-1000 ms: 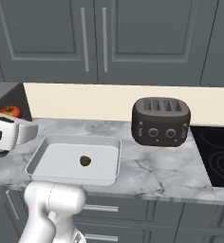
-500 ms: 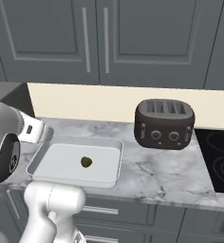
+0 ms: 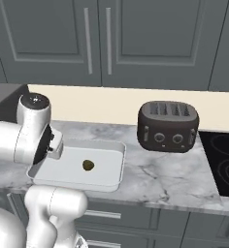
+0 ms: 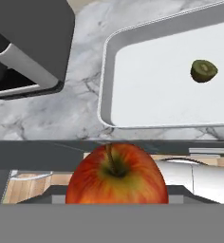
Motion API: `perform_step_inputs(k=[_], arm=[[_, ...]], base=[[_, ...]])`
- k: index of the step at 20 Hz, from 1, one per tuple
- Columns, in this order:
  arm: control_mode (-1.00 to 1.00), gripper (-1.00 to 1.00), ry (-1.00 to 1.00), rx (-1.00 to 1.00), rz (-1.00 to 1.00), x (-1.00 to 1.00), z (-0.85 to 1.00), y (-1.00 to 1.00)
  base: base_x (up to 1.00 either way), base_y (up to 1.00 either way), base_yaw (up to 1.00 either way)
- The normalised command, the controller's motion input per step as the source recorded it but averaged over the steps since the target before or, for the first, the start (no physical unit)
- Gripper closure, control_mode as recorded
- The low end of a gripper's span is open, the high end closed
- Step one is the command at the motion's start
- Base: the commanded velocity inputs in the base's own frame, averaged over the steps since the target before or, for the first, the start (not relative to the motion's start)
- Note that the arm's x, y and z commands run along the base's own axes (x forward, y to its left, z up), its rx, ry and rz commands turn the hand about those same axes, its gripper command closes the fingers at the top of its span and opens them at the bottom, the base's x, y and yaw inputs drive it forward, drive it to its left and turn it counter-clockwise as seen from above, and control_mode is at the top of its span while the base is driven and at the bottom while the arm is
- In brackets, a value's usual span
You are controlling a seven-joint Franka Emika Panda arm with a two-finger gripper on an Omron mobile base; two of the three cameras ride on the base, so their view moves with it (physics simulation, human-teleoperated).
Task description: Pick the apple and kiwi from the fridge and place them inside the tupperware on the counter.
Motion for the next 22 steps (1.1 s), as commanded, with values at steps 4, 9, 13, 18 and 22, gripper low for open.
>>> perform_step_inputs(k=[4,9,13,18,22], arm=[[-1.0,1.0,0.0,-0.13,0.0,0.33,-0.51,0.4],[-1.0,1.0,0.03,-0.35,0.0,0.5,-0.51,0.31],[-1.0,1.0,0.29,-0.18,0.0,0.66,-0.4,0.01],[-1.0,1.0,0.32,-0.07,0.0,0.58,-0.43,0.0],[-1.0,1.0,0.11,0.0,0.0,0.36,-0.55,0.0]], base=[[0.0,0.0,0.0],[0.0,0.0,0.0],[0.0,0.0,0.0],[0.0,0.0,0.0],[0.0,0.0,0.0]])
